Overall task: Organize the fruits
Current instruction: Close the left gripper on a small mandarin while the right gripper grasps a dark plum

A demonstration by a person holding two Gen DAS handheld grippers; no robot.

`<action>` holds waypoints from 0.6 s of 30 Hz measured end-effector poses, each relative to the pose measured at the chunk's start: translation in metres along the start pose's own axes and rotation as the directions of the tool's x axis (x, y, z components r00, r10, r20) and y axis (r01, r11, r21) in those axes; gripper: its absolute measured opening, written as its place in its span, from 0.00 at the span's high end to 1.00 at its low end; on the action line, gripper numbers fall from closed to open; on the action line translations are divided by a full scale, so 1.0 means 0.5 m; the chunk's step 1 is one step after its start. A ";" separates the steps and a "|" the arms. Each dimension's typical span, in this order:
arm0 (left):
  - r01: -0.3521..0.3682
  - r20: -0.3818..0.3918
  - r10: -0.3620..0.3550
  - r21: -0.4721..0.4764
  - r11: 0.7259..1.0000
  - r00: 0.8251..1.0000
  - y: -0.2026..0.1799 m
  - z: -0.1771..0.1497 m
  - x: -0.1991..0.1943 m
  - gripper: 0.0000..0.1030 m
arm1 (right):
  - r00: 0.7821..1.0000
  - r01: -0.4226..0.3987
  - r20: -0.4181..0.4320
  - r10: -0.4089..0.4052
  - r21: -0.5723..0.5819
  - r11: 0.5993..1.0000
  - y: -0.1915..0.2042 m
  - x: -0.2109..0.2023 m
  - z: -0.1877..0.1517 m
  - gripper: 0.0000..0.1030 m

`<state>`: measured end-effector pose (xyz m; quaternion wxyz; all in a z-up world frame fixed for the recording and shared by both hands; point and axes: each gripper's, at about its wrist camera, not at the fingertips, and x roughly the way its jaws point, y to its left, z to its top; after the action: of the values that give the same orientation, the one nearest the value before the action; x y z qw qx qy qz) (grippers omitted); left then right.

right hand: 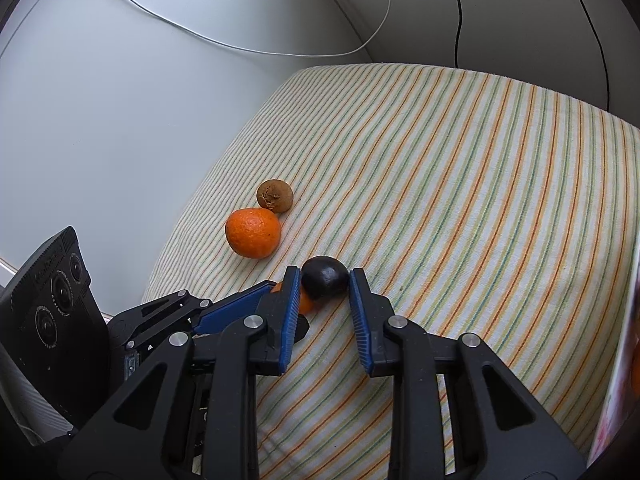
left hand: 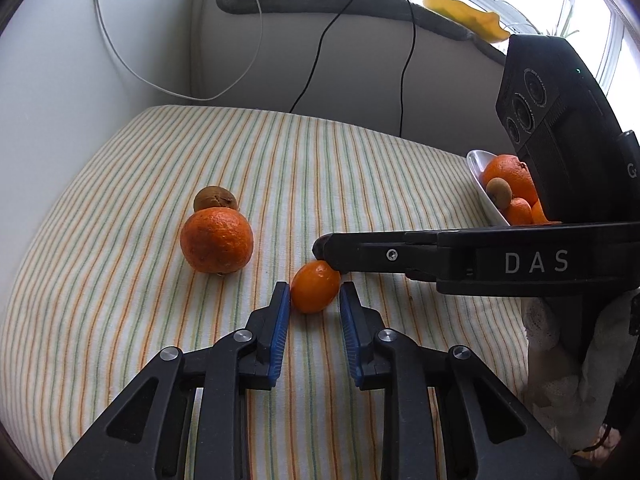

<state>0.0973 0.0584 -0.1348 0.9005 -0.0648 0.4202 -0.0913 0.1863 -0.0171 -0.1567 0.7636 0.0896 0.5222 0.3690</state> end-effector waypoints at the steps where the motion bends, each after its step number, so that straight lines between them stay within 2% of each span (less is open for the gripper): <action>1: 0.002 0.000 -0.002 0.000 1.000 1.000 0.000 0.000 0.000 0.78 | 1.000 -0.003 0.000 0.003 0.003 1.000 -0.003 -0.002 0.000 0.76; 11: -0.004 0.024 0.004 0.000 1.000 1.000 0.002 0.000 -0.012 0.78 | 1.000 -0.004 0.026 0.004 -0.003 1.000 -0.005 -0.045 -0.023 0.78; 18: 0.006 0.066 -0.005 -0.015 1.000 0.998 -0.005 -0.007 -0.047 0.79 | 0.998 0.001 0.061 -0.001 -0.015 1.000 -0.005 -0.090 -0.043 0.78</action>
<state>0.0797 0.0611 -0.1190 0.9132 -0.0756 0.3906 -0.0884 0.1607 -0.0537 -0.1345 0.7801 0.0949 0.4959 0.3696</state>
